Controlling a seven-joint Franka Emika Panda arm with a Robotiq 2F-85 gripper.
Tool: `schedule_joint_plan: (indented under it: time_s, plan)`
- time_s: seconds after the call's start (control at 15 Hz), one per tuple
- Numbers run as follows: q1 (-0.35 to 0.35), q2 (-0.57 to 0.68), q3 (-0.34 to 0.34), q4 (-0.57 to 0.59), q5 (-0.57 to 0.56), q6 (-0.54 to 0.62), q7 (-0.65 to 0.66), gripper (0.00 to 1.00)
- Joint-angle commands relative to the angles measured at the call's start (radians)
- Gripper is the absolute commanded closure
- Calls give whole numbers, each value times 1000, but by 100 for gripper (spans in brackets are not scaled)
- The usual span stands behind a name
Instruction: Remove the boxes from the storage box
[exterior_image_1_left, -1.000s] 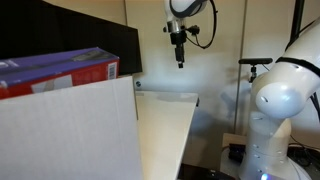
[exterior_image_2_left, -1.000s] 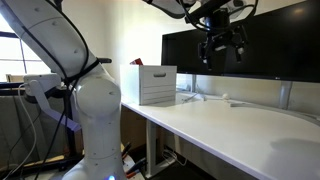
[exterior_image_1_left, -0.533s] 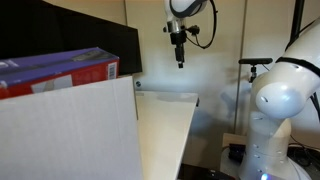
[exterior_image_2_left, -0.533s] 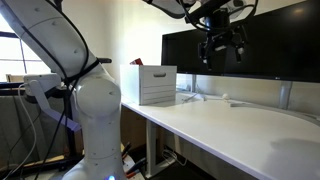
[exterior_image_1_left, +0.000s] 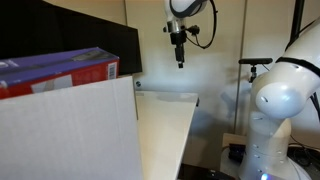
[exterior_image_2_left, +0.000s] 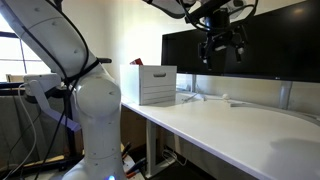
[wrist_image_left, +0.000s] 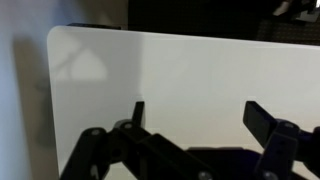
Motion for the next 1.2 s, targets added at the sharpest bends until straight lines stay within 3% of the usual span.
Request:
schedule_joint_plan:
  time_s: [0.0, 0.4, 0.93, 1.13]
  plan:
    - [17, 0, -12, 4, -7, -6, 6, 0]
    - [17, 0, -12, 4, -7, -6, 6, 0]
    - [195, 199, 232, 195, -36, 140, 125, 0]
    - [246, 323, 310, 325, -65, 178, 96, 0]
